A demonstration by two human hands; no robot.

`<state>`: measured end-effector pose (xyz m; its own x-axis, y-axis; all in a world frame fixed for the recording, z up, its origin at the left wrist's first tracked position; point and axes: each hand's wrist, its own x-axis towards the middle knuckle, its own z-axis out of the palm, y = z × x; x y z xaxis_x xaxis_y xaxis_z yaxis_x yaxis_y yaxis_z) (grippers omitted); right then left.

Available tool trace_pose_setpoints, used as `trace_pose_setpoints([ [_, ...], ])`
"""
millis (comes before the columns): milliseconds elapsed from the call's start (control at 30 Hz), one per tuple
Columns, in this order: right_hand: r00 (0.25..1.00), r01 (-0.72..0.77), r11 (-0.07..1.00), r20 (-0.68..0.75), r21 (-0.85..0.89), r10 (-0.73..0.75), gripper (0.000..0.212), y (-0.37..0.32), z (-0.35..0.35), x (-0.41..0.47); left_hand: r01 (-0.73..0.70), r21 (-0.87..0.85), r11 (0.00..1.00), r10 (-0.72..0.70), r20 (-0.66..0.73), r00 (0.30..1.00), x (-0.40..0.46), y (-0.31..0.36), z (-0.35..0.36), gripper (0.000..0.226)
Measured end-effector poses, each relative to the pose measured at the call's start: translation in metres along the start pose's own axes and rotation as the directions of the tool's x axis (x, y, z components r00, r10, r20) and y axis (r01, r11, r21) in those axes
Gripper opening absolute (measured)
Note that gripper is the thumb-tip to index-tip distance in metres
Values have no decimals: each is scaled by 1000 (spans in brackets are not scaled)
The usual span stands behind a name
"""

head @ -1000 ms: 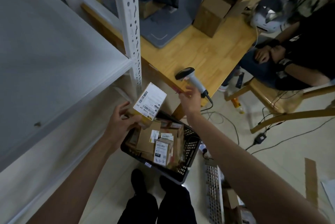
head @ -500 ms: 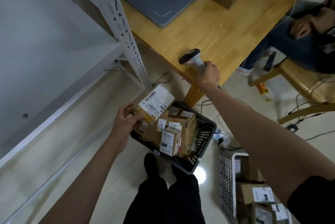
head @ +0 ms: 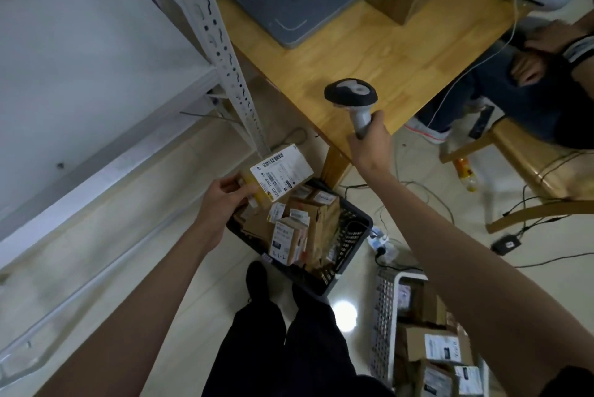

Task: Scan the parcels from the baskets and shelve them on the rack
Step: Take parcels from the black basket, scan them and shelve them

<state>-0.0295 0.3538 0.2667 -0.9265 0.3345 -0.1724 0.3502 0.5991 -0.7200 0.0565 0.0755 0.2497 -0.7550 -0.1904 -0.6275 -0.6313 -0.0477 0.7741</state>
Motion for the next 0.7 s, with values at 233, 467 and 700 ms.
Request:
trace_pose_setpoints([
  [233, 955, 292, 956, 64, -18, -290, 30, -57, -56, -32, -84, -44, 995, 84, 0, 996, -48, 24, -5, 52],
  [467, 849, 453, 892, 304, 3, -432, 46, -102, -77, -59, -160, -62, 985, 152, -113, 982, -91, 30, -40, 45],
  [700, 661, 559, 822, 541, 107, -520, 29, -124, -67, -88, -172, -97, 980, 150, -202, 968, -120, 23, -76, 48],
])
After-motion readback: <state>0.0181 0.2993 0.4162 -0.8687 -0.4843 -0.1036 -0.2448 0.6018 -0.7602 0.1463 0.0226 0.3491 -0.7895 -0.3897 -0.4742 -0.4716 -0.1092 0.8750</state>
